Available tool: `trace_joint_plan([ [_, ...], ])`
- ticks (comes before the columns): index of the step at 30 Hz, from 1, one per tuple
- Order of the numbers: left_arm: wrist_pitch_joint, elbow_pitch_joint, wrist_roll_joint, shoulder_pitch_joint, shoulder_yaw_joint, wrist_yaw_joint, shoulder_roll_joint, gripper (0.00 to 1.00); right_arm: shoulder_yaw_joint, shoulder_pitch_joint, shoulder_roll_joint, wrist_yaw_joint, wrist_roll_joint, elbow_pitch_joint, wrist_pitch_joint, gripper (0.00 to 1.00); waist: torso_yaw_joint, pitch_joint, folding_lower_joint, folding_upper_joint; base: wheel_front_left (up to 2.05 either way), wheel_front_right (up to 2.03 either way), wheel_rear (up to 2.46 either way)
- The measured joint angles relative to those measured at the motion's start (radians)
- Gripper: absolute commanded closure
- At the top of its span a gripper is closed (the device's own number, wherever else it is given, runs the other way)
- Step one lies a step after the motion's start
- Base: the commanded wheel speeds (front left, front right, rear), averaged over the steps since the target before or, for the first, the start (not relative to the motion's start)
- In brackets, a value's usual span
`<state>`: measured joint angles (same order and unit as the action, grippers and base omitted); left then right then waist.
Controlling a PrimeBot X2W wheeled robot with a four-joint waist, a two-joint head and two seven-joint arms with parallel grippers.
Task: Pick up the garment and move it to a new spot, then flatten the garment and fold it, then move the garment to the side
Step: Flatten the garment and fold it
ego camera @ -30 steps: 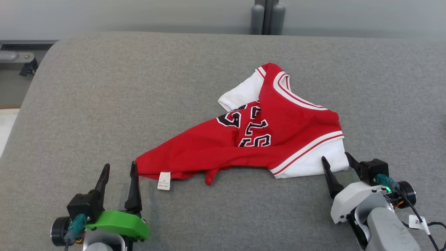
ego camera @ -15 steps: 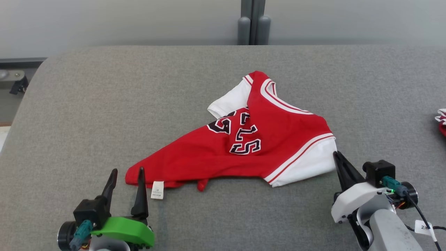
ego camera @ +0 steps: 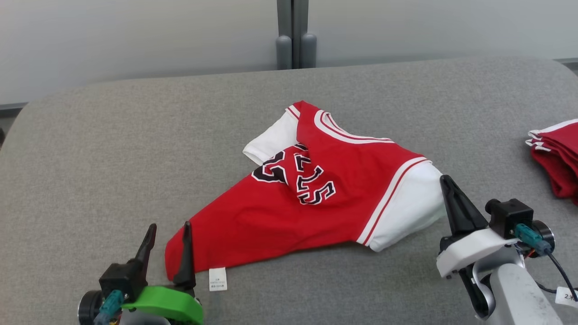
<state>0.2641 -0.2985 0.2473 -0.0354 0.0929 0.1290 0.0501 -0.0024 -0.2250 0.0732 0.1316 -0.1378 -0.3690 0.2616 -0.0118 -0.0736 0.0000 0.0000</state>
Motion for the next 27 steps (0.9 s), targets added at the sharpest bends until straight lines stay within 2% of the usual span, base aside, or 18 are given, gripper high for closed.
trace_joint_plan([
  [8, 0.000, -0.014, 0.006, -0.066, 0.041, 0.000, 0.000, 0.00, -0.066, -0.155, 0.008, 0.000, 0.138, -0.194, -0.006, 1.00, 0.023, -0.072, 0.0000, 0.0000, 0.00, 0.00, 0.00],
  [9, 0.000, -0.020, 0.006, -0.068, 0.043, 0.000, 0.000, 0.00, -0.079, -0.178, 0.006, 0.000, 0.158, -0.220, -0.004, 0.87, 0.033, -0.079, 0.0000, 0.0000, 0.00, 0.00, 0.00],
  [10, 0.000, -0.025, 0.006, -0.068, 0.045, 0.000, 0.000, 0.00, -0.095, -0.199, 0.002, 0.000, 0.173, -0.245, -0.001, 0.60, 0.042, -0.085, 0.0000, 0.0000, 0.00, 0.00, 0.00],
  [11, 0.000, -0.028, 0.006, -0.068, 0.046, 0.000, 0.000, 0.00, -0.099, -0.213, 0.002, 0.000, 0.191, -0.262, -0.001, 0.14, 0.050, -0.090, 0.0000, 0.0000, 0.00, 0.00, 0.00],
  [12, 0.000, -0.031, 0.005, -0.068, 0.046, 0.000, 0.000, 0.00, -0.109, -0.226, -0.001, 0.000, 0.203, -0.269, 0.000, 0.00, 0.059, -0.094, 0.0000, 0.0000, 0.00, 0.00, 0.00],
  [18, 0.000, -0.036, -0.004, -0.039, 0.020, 0.000, 0.000, 0.00, -0.118, -0.226, -0.019, 0.000, 0.225, -0.202, 0.000, 0.00, 0.082, -0.080, 0.0000, 0.0000, 0.00, 0.00, 0.00],
  [27, 0.000, -0.032, -0.020, 0.034, -0.014, 0.000, 0.000, 0.00, -0.115, -0.032, -0.022, 0.000, 0.168, -0.069, 0.000, 0.00, 0.057, 0.003, 0.0000, 0.0000, 0.00, 0.00, 0.00],
])
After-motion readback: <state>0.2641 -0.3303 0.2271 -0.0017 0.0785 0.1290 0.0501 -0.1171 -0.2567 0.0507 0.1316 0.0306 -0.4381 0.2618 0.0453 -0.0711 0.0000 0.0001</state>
